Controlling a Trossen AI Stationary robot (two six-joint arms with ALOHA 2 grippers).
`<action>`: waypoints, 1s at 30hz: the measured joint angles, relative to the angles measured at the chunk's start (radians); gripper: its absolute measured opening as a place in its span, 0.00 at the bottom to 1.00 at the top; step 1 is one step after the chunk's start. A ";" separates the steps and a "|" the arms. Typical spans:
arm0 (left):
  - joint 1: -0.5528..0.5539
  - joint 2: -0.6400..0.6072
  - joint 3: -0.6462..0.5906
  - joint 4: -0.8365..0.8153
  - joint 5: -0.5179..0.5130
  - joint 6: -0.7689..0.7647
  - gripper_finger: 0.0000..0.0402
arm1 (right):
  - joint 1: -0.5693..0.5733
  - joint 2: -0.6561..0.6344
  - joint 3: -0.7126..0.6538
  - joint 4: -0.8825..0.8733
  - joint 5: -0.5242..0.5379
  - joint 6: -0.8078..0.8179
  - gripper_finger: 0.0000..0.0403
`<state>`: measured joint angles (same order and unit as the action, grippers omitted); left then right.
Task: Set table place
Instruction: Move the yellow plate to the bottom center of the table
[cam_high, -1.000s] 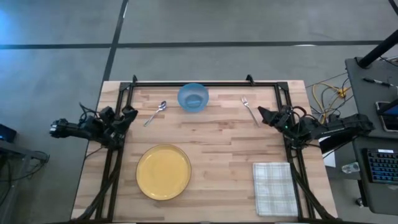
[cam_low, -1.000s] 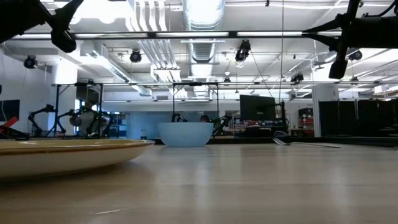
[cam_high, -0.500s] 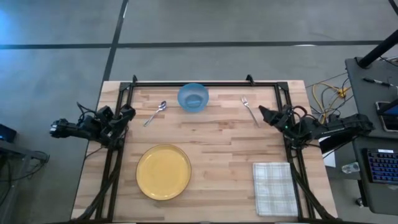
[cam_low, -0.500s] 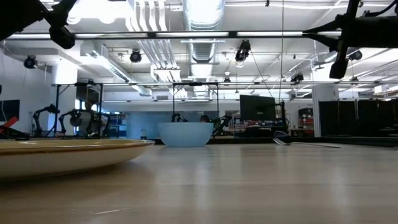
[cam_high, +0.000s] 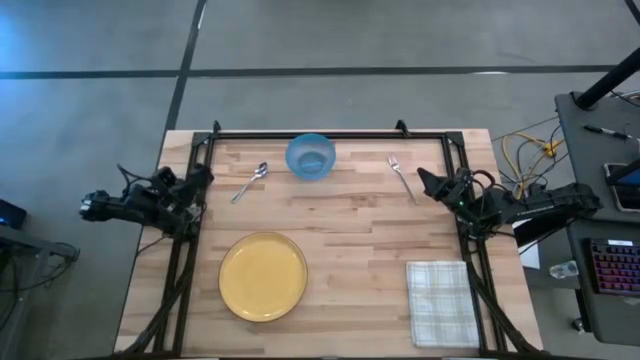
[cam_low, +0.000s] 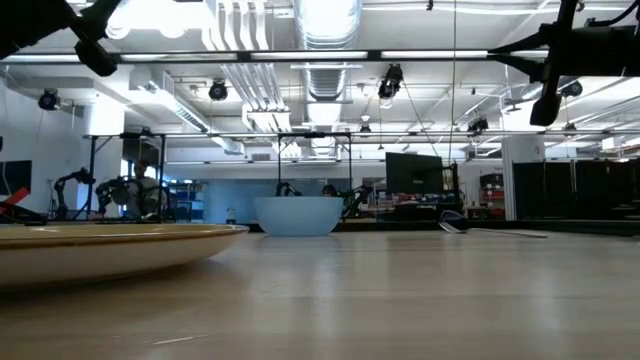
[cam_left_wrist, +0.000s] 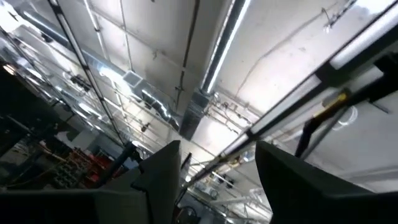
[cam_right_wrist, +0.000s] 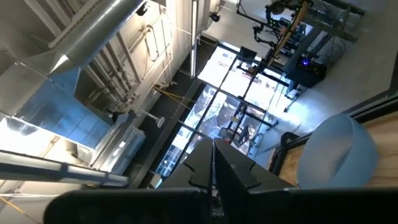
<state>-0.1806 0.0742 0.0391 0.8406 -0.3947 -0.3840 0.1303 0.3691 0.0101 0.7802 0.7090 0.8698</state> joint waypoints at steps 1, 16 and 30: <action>0.000 0.005 0.000 0.015 -0.006 0.004 0.48 | 0.000 0.000 0.000 0.004 0.000 -0.005 0.02; 0.000 0.164 0.193 -0.610 -0.086 -0.133 0.03 | 0.000 0.121 0.243 -0.213 0.009 -0.214 0.02; 0.000 0.220 0.251 -1.164 0.004 -0.395 0.00 | 0.000 0.353 0.579 -0.943 0.019 0.073 0.02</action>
<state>-0.1810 0.2938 0.2898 -0.3235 -0.3911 -0.7790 0.1301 0.7224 0.5888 -0.1623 0.7282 0.9429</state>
